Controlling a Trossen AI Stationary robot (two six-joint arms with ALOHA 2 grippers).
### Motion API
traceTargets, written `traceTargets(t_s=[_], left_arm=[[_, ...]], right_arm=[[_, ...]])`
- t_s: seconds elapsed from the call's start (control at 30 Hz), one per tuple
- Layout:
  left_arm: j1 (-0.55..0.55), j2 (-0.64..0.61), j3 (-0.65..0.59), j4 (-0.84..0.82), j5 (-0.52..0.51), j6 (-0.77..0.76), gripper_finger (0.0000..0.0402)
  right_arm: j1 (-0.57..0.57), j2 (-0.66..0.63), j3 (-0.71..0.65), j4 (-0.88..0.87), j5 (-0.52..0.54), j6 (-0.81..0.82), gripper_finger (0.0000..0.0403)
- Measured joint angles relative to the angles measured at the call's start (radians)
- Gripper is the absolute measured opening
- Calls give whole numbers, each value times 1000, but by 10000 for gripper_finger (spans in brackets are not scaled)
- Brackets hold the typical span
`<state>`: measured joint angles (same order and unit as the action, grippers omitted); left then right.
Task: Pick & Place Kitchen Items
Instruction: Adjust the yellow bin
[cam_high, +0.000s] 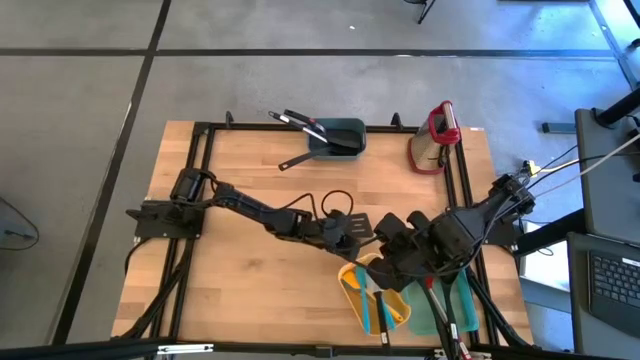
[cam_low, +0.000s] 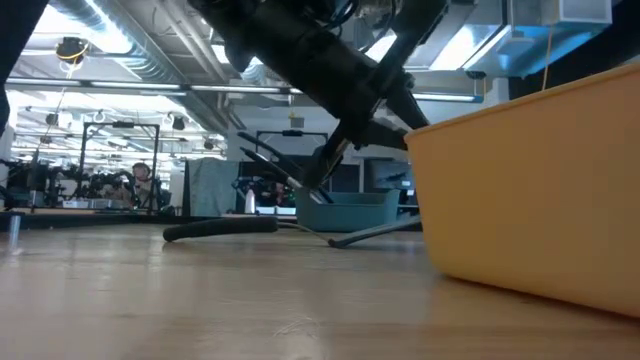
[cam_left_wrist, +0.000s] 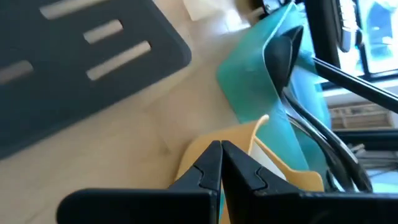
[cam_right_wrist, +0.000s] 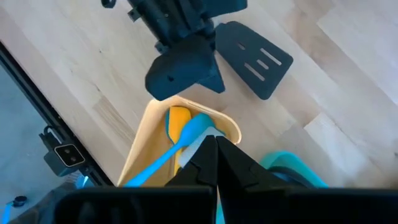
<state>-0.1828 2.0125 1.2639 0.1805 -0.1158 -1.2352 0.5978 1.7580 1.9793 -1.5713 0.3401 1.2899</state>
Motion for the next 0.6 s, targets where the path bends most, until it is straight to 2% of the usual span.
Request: traceTargets(t_s=[0.17, 0.37, 0.6], left_arm=[[11, 10, 19, -95, -38, -24, 2], [17, 101, 51, 26, 40, -26, 2], [17, 261, 257, 54, 131, -7, 2]], right_arm=[[6, 0, 0, 0, 0, -27, 0], [20, 0, 0, 0, 0, -54, 0], [38, 0, 0, 0, 8, -71, 0]])
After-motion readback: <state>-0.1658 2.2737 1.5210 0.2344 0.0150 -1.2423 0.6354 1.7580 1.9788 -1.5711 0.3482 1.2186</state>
